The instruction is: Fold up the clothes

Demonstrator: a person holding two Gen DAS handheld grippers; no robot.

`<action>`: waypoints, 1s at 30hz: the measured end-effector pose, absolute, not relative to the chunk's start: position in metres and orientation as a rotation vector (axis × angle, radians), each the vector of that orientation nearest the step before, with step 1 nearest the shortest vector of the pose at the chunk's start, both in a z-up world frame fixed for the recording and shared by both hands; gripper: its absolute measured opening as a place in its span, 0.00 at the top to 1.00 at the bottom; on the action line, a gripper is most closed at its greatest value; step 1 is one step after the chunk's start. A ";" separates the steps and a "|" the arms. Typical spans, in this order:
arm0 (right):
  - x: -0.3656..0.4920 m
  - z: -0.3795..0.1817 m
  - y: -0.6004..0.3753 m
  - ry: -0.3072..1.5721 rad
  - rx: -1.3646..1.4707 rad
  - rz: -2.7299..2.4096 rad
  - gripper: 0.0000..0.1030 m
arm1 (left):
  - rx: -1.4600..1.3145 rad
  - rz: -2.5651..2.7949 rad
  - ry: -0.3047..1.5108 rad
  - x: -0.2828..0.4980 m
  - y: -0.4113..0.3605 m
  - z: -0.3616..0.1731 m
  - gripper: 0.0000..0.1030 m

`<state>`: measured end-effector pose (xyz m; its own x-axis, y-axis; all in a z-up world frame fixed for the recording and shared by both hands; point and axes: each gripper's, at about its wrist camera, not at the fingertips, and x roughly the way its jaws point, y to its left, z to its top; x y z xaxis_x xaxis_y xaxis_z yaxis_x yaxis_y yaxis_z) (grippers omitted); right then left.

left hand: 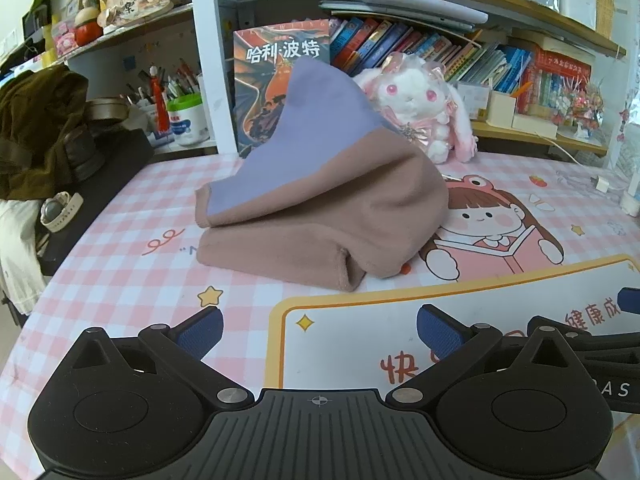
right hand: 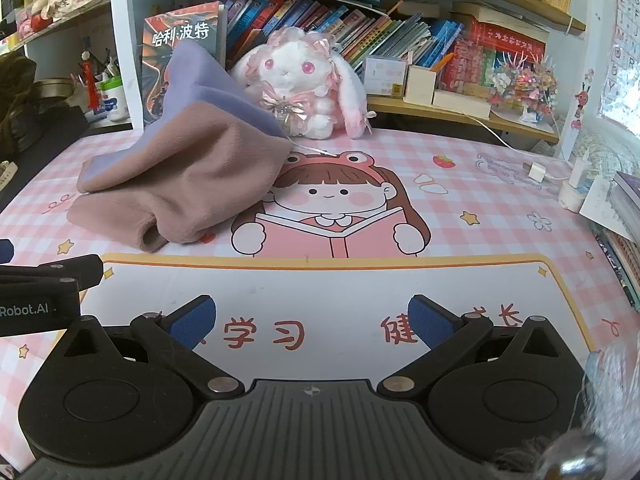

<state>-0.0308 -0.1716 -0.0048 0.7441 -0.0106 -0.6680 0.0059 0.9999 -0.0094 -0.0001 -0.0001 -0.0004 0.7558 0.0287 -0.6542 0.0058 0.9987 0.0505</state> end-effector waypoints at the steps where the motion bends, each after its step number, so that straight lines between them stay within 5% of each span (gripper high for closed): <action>1: -0.031 -0.005 -0.172 0.733 -0.005 -0.008 0.00 | 0.049 0.011 0.713 0.000 0.000 -0.001 0.00; 30: -0.028 -0.006 -0.172 0.738 -0.005 -0.003 0.00 | 0.043 0.005 0.732 0.002 0.003 0.000 0.00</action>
